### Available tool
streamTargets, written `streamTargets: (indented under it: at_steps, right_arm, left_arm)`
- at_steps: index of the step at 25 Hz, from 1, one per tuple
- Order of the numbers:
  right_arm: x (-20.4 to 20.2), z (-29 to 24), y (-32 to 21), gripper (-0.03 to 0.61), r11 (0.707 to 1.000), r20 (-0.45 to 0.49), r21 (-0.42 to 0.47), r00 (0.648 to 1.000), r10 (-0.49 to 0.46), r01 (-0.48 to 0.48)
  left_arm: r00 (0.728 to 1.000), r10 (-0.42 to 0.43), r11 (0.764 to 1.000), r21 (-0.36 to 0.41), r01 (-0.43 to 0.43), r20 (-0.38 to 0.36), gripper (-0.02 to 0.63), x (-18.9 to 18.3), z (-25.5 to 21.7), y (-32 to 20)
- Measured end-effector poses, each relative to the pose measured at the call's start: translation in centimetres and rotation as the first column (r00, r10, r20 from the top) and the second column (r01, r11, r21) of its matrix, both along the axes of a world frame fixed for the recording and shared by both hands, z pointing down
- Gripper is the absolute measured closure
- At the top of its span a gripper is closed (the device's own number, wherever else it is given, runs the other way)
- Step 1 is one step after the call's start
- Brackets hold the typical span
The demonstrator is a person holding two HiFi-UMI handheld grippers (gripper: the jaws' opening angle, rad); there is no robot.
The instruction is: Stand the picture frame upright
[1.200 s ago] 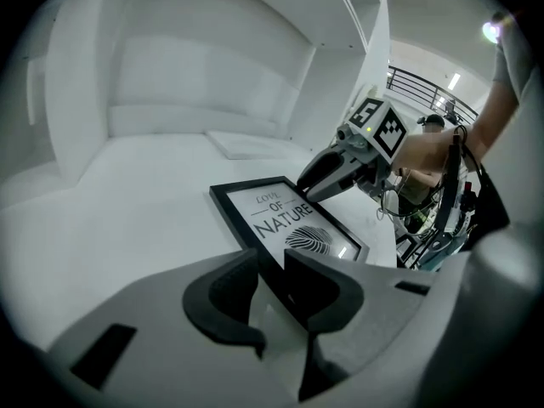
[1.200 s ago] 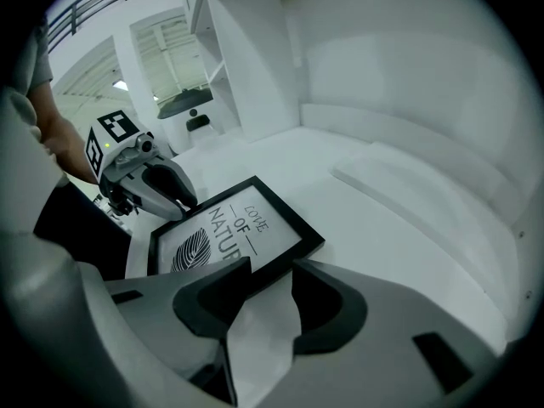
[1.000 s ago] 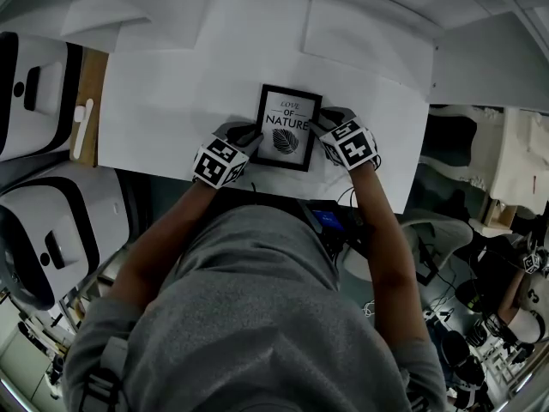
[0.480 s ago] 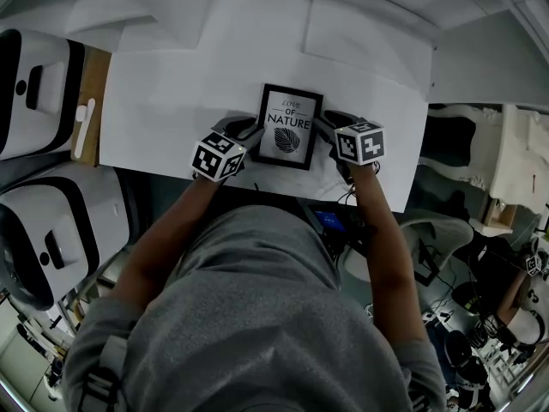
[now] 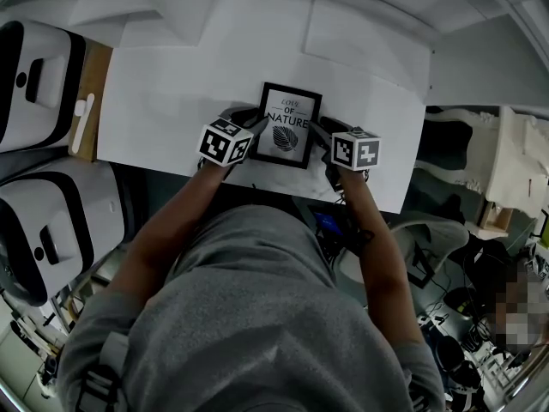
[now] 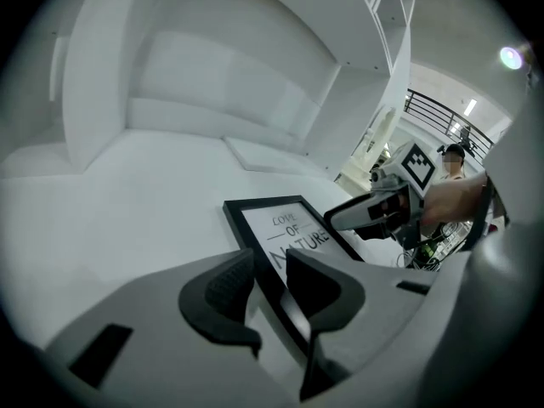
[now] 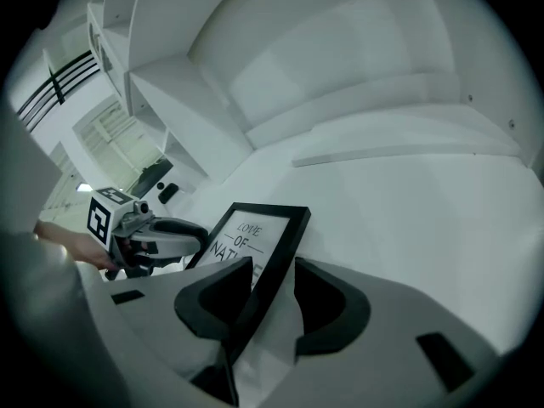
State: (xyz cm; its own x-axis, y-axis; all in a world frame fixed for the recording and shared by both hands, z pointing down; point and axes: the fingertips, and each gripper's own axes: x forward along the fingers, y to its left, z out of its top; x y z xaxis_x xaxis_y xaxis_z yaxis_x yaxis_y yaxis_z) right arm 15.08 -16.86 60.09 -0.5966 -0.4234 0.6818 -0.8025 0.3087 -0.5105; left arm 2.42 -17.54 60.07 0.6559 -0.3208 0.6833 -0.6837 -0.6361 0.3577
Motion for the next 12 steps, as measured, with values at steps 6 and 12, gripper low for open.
streamTargets:
  at_steps: [6,12]
  right_arm:
    - [0.2,0.7,0.0,0.428,0.999,-0.021,0.032,0.999,0.04,-0.04]
    - [0.0,0.9,0.0,0.428,0.997,-0.061,0.068,0.997,0.046,-0.042]
  left_arm:
    - [0.999,-0.045,0.999,-0.004,0.045,0.03,0.487,0.2,0.7,-0.5]
    - [0.995,0.01,1.0,0.023,-0.012,0.101,0.474,1.0,1.3,-0.1]
